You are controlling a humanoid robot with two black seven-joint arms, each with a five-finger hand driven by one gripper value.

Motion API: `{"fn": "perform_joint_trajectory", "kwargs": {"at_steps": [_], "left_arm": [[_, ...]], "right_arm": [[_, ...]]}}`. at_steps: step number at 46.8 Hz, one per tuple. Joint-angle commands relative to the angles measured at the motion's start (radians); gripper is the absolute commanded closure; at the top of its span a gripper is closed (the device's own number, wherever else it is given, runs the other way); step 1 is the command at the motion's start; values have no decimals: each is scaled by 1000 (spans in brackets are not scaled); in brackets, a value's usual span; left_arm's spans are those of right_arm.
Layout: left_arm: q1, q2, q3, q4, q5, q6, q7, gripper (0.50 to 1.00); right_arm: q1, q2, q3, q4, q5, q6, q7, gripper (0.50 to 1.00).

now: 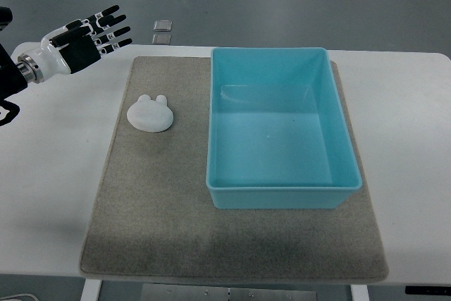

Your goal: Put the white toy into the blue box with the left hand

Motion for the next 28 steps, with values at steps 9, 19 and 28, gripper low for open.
{"fn": "perform_joint_trajectory", "kwargs": {"at_steps": [9,19,28], "left_arm": [[-9,31,-9,-21,315,0,-131,504],[-15,100,-18,-116,529,0,-223,510],[2,149,-33,-240,723,0,-332,510]], "right_arm": [[0,0,0,0,0,0,0,564],[0,0,0,0,0,0,0,564],[0,0,0,0,0,0,0,564]]}}
